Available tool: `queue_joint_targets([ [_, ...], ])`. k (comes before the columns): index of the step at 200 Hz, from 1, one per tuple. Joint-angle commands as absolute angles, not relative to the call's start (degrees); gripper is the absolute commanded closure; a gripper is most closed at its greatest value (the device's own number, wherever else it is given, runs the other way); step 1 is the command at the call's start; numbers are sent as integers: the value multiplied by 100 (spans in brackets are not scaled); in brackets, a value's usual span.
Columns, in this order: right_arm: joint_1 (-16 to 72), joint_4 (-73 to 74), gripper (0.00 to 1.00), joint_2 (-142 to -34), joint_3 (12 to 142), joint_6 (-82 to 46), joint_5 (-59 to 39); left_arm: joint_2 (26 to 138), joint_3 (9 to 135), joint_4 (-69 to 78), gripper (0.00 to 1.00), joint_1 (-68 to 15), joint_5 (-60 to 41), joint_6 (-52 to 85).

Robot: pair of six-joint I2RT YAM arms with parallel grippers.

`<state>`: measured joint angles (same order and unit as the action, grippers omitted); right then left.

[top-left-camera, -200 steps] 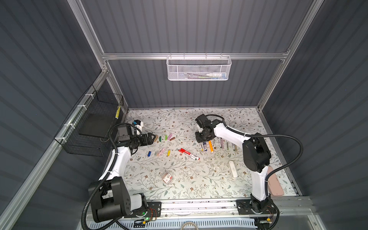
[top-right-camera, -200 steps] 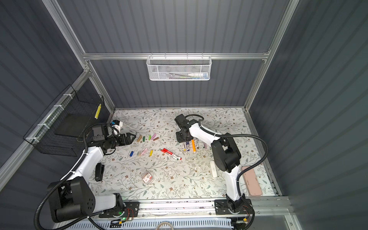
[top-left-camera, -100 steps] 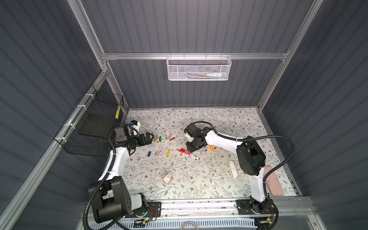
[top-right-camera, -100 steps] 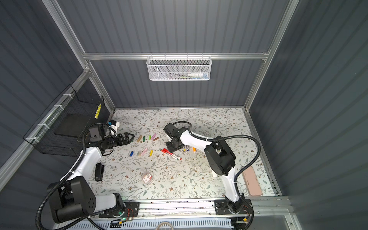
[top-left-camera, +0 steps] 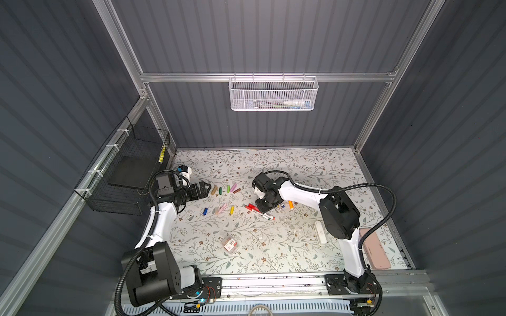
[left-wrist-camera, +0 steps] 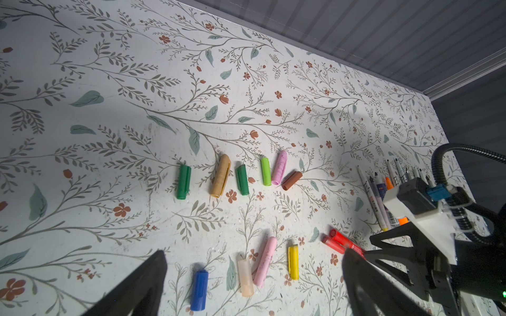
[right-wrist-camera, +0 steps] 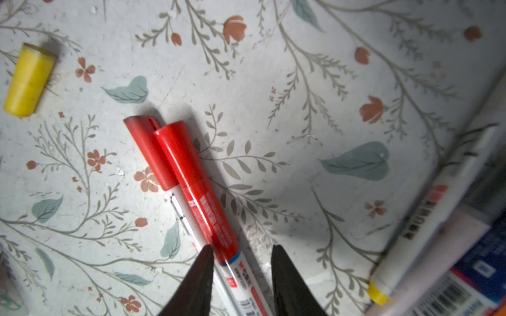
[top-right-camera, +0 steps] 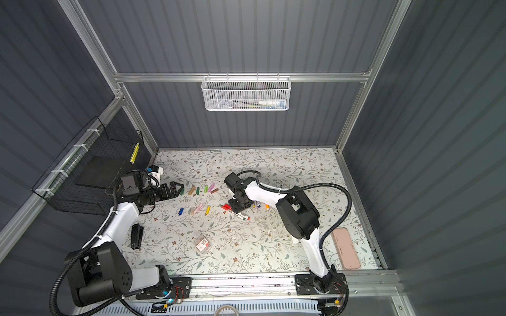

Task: Open the pen caps
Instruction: 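Lower the right gripper onto the red-capped red marker and grasp it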

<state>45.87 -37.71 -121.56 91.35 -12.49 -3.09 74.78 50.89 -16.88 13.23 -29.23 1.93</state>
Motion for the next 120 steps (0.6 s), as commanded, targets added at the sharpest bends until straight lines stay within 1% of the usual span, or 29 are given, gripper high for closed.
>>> queue_joint_targets([
  [1, 4614, -3968, 65, -12313, 9244, -1181, -161, 7440, 5129, -1721, 0, 1432, -3027, 347],
  [25, 4606, -3849, 67, -12283, 9119, -1119, -63, 7418, 5028, -1578, 0, 1441, -3043, 317],
  [101, 4588, -3804, 68, -12434, 9051, -1141, -73, 7431, 5116, -1689, 0, 1485, -3078, 378],
  [120, 4579, -3652, 71, -12439, 8946, -1125, -96, 7408, 5033, -1566, 0, 1490, -3069, 369],
])
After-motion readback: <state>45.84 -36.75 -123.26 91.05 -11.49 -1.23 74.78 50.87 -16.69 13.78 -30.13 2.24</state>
